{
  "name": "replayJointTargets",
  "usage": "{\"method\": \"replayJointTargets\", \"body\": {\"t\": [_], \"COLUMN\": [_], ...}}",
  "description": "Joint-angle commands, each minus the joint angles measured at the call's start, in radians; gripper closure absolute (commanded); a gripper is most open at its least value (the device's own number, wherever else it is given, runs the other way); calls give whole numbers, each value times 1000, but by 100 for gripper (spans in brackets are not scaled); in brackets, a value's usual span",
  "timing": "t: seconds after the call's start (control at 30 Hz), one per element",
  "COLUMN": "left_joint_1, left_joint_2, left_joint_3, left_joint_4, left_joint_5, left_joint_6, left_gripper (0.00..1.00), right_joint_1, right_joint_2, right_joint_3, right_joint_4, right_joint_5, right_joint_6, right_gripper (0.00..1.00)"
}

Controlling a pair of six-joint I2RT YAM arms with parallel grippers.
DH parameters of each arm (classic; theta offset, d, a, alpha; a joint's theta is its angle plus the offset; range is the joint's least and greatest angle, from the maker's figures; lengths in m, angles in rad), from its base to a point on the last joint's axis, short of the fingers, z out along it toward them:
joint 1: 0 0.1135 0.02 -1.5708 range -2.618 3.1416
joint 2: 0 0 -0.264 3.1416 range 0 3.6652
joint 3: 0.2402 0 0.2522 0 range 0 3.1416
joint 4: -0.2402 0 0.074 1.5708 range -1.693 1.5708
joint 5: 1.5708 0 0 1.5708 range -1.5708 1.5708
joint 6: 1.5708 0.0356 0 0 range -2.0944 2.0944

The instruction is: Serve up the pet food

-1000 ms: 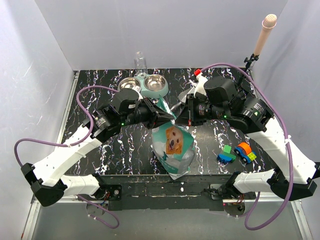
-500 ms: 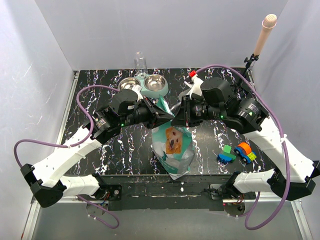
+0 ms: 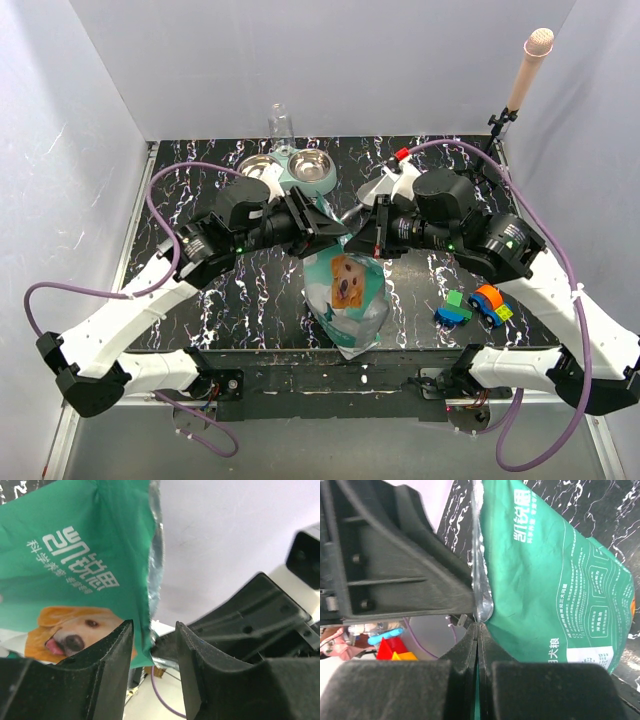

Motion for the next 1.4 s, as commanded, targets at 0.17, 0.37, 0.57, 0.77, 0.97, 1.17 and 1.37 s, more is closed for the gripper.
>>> {"method": "replayJointTargets", "body": {"t": [0.17,0.37,0.57,0.77,0.97,1.17,1.37], "left_joint_1": [-4,-6,-6,-7,-7,-7,-4], "left_joint_2": [-61,5,-3,40,-3,-29,-1], "left_joint_3": [58,97,64,87,33,-48,-67], "left_joint_4": [-168,-160,-77,-77,14,215,369], "left_joint_5": [-30,-13,-78,-50,-3,39,51], "left_joint_6": [88,31,-9,3,23,52,72], "left_gripper": [72,65,67,86,78,94,100], "right_joint_1": [-98,-153,-154,-153,-125,-7,97], "right_joint_2": [-76,-130,-182,-184,-136,-81,-17], "right_joint_3": [-141,-245,-310,-256,-170,-66,29], "right_joint_4": [277,394,392,241,125,1,-157], "right_joint_5": [-197,-285,-291,-211,-98,68,253], "right_joint_6": [176,304,296,178,60,-73,-136], "right_gripper": [99,99,99,99,99,99,97]}}
